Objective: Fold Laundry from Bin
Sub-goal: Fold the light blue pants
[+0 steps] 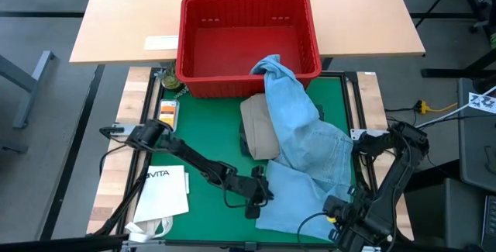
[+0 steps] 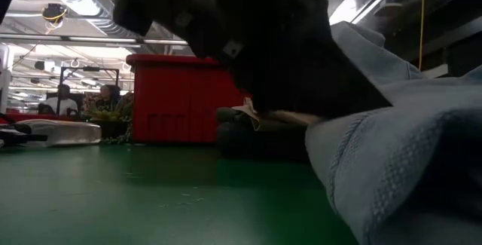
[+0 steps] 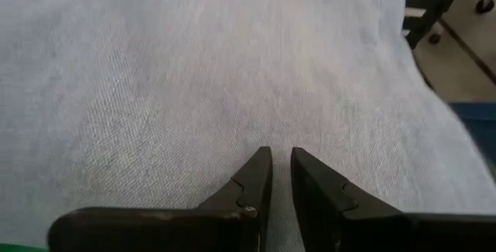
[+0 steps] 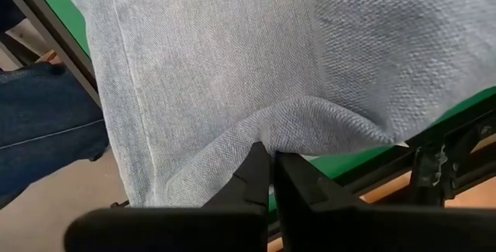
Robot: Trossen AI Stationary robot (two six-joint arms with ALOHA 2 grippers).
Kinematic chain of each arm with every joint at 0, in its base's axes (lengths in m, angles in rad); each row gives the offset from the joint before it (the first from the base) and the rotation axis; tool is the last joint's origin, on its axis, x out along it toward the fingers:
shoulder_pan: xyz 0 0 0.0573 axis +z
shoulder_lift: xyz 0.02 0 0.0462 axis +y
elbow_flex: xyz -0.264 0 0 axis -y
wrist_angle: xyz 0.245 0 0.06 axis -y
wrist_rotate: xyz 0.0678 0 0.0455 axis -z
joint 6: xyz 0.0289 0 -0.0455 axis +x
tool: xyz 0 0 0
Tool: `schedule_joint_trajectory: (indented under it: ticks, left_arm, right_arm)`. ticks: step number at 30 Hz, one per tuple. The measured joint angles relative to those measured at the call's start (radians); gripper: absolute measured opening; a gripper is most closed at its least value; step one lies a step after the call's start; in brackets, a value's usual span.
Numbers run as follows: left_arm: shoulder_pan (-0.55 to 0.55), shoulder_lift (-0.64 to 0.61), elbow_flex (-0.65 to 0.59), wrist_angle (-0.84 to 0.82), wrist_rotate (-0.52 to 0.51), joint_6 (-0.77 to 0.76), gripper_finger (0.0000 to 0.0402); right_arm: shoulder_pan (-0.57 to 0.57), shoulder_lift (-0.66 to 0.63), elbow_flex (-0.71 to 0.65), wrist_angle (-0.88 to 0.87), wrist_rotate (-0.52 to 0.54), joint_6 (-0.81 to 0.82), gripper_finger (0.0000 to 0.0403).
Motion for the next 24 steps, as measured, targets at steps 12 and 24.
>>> schedule_joint_trajectory:
  ticks: [12, 24]
  left_arm:
    - [0.003, 0.006, 0.0, -0.042, -0.008, 0.007, 0.0047]
    - [0.003, -0.002, 0.0, -0.045, 0.012, 0.007, 0.0047]
  right_arm:
    - [0.0, 0.0, 0.0, -0.011, -0.051, -0.042, 0.0104]
    - [0.001, 0.0, 0.0, -0.142, -0.334, -0.086, 0.0155]
